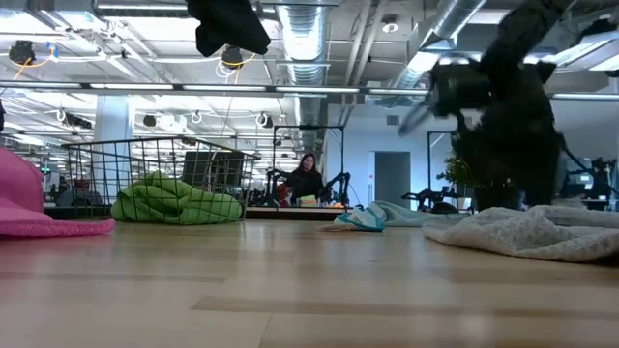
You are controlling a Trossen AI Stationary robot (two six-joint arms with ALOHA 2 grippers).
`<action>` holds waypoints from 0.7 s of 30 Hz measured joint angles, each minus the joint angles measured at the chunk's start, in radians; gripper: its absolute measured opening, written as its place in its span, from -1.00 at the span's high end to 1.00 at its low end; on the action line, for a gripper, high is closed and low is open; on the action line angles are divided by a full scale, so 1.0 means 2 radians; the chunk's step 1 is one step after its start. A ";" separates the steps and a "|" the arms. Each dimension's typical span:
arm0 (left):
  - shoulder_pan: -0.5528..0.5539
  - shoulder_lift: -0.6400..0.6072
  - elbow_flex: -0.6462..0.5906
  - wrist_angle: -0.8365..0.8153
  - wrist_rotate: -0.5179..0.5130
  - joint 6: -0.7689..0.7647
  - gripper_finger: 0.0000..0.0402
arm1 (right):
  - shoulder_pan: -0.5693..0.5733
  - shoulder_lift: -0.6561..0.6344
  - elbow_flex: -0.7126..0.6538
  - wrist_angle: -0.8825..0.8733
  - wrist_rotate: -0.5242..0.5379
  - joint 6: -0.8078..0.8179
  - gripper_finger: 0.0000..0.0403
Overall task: Fold microfiber towels
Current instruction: Fold the gray microfiber cloth
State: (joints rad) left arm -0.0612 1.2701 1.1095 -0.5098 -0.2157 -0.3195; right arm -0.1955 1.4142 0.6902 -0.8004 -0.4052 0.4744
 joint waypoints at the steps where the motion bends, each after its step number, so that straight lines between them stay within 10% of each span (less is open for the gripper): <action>1: 0.000 0.000 0.000 0.000 0.000 0.000 0.65 | 0.004 -0.007 0.011 -0.005 0.004 0.001 0.97; 21: 0.000 0.094 0.000 0.083 0.048 0.079 0.65 | 0.112 -0.099 0.251 -0.076 0.123 -0.103 0.99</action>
State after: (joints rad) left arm -0.0611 1.4572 1.1099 -0.3432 -0.1193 -0.1617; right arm 0.0281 1.2168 1.1921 -0.9529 -0.1595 0.2688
